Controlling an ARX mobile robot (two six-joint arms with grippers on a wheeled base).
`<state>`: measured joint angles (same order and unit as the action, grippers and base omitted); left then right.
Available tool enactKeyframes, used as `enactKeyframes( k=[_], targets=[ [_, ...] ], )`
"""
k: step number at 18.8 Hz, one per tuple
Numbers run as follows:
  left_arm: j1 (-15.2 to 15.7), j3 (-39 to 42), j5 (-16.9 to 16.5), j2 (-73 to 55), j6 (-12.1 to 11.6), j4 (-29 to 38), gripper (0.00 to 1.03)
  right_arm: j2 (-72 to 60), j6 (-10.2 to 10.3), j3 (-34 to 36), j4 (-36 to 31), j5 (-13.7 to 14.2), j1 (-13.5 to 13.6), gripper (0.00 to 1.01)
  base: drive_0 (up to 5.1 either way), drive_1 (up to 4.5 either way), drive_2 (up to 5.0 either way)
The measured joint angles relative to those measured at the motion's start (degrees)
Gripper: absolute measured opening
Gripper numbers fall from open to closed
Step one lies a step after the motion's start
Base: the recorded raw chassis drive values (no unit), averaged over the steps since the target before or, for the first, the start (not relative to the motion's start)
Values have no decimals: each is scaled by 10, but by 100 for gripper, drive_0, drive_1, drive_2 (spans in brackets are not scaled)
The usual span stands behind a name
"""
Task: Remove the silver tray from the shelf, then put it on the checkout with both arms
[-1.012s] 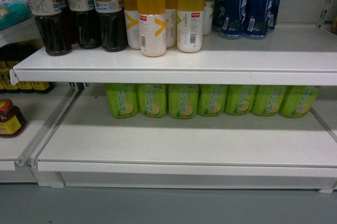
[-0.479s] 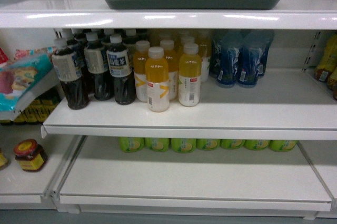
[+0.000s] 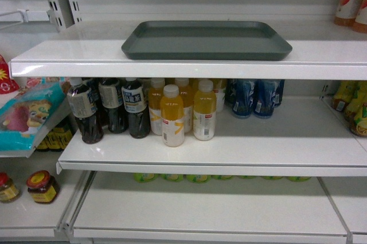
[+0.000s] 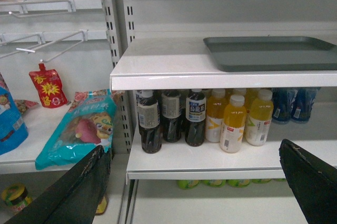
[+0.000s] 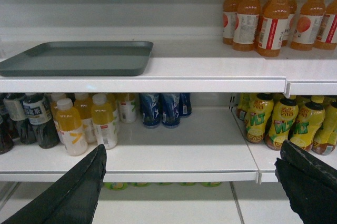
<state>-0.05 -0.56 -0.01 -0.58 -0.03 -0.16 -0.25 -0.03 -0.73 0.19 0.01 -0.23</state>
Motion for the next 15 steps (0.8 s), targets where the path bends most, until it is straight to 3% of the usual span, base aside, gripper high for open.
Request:
enactKeyframes(
  k=[12, 15],
  targets=[
    [0, 0, 0, 0, 0, 0, 98, 0, 0, 0, 0, 0, 0, 98, 0, 0, 0],
    [0, 0, 0, 0, 0, -1, 98, 0, 0, 0, 0, 0, 0, 98, 0, 415, -415]
  ],
)
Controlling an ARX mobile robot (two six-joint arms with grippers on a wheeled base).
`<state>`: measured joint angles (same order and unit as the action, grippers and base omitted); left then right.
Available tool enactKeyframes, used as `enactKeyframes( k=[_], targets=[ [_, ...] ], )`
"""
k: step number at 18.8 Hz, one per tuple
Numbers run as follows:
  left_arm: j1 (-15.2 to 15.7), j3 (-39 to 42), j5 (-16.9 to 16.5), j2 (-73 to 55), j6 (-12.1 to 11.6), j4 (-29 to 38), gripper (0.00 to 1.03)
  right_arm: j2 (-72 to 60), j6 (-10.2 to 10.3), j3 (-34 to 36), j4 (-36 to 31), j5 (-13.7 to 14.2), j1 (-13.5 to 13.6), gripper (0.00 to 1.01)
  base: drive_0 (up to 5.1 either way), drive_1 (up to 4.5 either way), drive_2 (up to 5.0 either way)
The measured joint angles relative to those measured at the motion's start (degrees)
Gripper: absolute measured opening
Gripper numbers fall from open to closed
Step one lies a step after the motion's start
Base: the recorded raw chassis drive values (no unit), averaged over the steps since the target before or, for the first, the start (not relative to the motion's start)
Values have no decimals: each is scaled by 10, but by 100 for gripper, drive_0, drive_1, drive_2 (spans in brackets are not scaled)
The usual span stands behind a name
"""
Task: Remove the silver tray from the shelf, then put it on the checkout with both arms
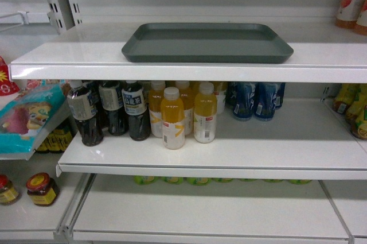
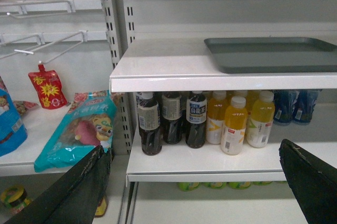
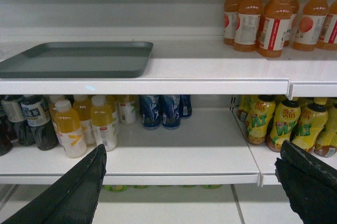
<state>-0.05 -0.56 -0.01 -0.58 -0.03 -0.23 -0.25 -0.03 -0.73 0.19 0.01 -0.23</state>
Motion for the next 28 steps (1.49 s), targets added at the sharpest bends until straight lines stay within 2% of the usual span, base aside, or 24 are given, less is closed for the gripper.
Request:
enactKeyframes(
  k=[17, 28],
  targets=[
    [0, 0, 0, 0, 0, 0, 98, 0, 0, 0, -1, 0, 0, 98, 7, 426, -411],
    [0, 0, 0, 0, 0, 0, 98, 0, 0, 0, 0, 0, 0, 98, 0, 0, 0]
  ],
)
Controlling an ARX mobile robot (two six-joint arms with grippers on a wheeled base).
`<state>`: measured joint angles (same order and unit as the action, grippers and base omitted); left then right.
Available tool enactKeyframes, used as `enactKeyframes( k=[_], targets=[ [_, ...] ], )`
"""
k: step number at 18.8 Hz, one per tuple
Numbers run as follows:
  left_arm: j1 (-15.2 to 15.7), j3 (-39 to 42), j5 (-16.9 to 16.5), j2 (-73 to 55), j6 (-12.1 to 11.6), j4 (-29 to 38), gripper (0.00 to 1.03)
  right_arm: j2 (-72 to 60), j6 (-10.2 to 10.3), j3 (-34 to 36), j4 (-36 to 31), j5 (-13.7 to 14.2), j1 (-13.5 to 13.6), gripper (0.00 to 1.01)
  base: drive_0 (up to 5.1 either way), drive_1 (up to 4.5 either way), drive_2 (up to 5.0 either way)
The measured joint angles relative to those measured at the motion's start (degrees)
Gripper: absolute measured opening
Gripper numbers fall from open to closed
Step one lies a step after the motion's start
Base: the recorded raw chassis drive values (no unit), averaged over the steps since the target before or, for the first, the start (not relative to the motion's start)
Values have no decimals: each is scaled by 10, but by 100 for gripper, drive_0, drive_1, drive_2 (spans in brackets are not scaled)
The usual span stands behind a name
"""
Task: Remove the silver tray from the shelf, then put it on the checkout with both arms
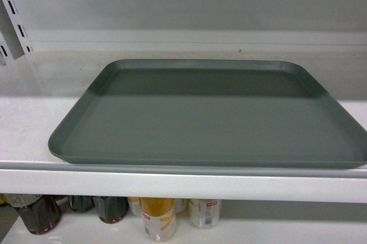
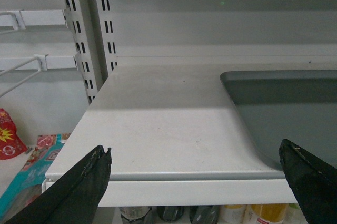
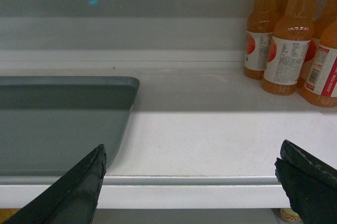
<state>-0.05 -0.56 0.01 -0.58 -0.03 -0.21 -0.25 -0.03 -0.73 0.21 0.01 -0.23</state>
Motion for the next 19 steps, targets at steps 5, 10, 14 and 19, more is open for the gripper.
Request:
enactKeyframes(
  k=[5, 10, 14, 19],
  targets=[
    [0, 0, 0, 0, 0, 0, 98, 0, 0, 0, 0, 0, 0, 98, 0, 0, 0],
    [0, 0, 0, 0, 0, 0, 98, 0, 0, 0, 0, 0, 0, 98, 0, 0, 0],
    [0, 0, 0, 0, 0, 0, 98, 0, 0, 0, 0, 0, 0, 98, 0, 0, 0],
    [0, -52, -19, -143, 56, -57, 98, -104, 46, -12, -28, 15, 7, 98, 0, 0, 0]
  ],
)
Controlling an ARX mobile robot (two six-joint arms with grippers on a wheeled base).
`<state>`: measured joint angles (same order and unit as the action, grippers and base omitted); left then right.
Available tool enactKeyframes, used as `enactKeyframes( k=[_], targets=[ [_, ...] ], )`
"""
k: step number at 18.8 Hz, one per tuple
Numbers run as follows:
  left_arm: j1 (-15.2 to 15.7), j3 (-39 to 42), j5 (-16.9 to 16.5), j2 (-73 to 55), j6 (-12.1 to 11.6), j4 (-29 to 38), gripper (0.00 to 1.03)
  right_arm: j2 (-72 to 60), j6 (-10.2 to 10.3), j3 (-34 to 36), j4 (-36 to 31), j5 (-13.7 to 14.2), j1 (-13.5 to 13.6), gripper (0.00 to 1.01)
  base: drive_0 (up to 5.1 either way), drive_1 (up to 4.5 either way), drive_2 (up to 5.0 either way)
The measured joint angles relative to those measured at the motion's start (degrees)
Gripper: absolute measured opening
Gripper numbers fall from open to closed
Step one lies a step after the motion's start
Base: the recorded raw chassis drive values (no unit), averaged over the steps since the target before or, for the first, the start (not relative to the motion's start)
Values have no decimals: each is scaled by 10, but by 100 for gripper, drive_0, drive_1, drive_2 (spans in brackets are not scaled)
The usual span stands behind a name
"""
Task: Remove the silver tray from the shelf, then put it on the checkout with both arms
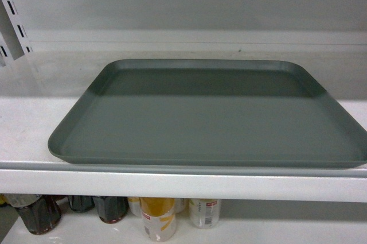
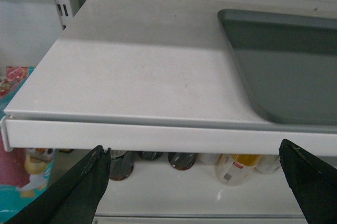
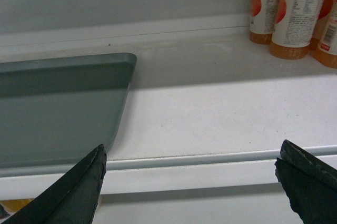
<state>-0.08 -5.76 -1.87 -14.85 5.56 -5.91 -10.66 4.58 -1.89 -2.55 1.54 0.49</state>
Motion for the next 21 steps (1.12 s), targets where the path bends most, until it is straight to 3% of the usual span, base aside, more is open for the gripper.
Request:
enactKeyframes(
  k=[4, 8, 11, 16, 21],
  targets=[
    [-12, -10, -15, -160, 15, 171, 98, -184, 5, -38, -173, -47, -5, 98, 0, 0, 0],
    [-39, -79, -33, -410, 8, 377, 98, -431, -15, -96, -373, -69, 10, 98, 0, 0, 0],
    [-52, -160, -39, -573, 0, 430, 98, -591, -17, -151, -451, -79, 16, 98, 0, 0, 0],
    [-90, -261, -31, -743, -26, 415, 98, -741, -23, -238, -442, -89, 45, 98, 0, 0, 0],
    [-94, -344, -23, -830, -14, 372, 98, -816, -26, -328, -376, -61, 53, 98, 0, 0, 0]
  ],
)
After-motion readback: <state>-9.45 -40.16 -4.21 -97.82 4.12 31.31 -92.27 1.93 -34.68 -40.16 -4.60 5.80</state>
